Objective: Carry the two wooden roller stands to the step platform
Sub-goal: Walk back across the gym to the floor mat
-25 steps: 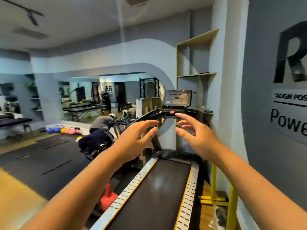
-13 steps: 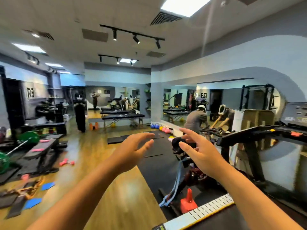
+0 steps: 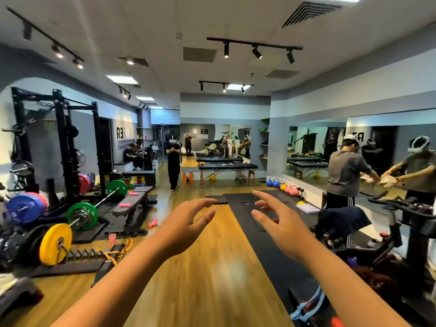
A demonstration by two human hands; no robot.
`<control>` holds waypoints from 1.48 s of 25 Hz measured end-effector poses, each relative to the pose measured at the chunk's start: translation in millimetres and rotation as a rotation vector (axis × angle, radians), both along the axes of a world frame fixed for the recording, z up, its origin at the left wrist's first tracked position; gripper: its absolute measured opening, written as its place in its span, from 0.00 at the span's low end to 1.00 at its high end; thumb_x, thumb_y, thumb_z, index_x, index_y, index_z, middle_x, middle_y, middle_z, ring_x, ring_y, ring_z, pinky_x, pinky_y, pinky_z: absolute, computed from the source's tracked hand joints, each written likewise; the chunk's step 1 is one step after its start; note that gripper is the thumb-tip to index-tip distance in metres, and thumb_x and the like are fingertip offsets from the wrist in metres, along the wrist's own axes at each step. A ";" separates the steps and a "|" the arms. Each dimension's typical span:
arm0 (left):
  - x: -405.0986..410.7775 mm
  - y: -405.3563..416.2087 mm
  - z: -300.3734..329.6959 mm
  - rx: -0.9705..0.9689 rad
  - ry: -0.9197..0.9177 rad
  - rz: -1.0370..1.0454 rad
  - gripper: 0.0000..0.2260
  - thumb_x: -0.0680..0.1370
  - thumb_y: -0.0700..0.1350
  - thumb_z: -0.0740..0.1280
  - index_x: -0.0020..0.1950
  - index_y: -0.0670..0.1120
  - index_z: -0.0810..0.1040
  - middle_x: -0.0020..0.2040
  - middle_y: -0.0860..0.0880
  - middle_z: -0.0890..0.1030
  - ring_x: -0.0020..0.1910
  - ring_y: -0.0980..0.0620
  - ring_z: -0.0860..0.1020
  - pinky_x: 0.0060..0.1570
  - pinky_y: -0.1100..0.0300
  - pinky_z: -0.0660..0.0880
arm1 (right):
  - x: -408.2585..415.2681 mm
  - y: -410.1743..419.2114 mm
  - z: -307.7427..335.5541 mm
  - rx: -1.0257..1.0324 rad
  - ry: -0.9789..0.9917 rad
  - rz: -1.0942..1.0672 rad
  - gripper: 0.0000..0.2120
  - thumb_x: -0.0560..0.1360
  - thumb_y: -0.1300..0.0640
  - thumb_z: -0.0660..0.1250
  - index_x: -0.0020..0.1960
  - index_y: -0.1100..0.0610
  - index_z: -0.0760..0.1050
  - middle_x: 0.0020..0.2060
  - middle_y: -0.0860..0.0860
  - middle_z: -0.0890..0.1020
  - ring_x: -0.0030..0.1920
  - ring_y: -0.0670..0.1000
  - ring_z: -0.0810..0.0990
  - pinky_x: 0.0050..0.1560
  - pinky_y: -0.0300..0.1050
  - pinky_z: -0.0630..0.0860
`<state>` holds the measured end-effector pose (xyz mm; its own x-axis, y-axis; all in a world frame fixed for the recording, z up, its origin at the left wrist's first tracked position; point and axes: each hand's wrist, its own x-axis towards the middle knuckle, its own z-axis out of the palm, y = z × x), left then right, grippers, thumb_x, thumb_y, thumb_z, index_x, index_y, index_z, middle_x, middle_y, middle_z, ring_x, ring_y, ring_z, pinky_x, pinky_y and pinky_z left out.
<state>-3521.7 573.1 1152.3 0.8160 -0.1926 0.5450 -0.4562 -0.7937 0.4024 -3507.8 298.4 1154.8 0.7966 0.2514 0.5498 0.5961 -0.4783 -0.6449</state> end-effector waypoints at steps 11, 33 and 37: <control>218.8 66.5 -40.1 -0.039 0.049 0.062 0.21 0.83 0.61 0.58 0.75 0.58 0.72 0.69 0.59 0.77 0.68 0.60 0.73 0.65 0.59 0.69 | 232.8 75.2 -38.8 -0.059 0.070 -0.002 0.25 0.83 0.43 0.64 0.79 0.41 0.66 0.67 0.44 0.77 0.68 0.46 0.74 0.65 0.47 0.74; 786.0 213.9 -14.2 -0.050 -0.013 0.027 0.18 0.85 0.59 0.58 0.74 0.60 0.72 0.68 0.62 0.76 0.70 0.58 0.72 0.67 0.54 0.70 | 805.3 205.6 -13.9 -0.028 0.021 0.023 0.25 0.82 0.40 0.64 0.78 0.36 0.66 0.66 0.39 0.77 0.67 0.41 0.74 0.66 0.46 0.73; 899.2 250.3 -9.9 -0.027 0.017 0.011 0.19 0.85 0.59 0.58 0.75 0.59 0.72 0.70 0.59 0.76 0.71 0.57 0.72 0.69 0.53 0.70 | 904.6 242.0 -15.7 -0.024 0.040 -0.017 0.25 0.81 0.40 0.65 0.78 0.36 0.66 0.67 0.39 0.76 0.68 0.40 0.73 0.68 0.46 0.73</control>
<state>-2622.5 823.5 1142.4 0.8273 -0.1694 0.5355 -0.4405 -0.7873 0.4314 -2603.2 540.3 1139.1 0.8218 0.2506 0.5117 0.5621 -0.5033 -0.6563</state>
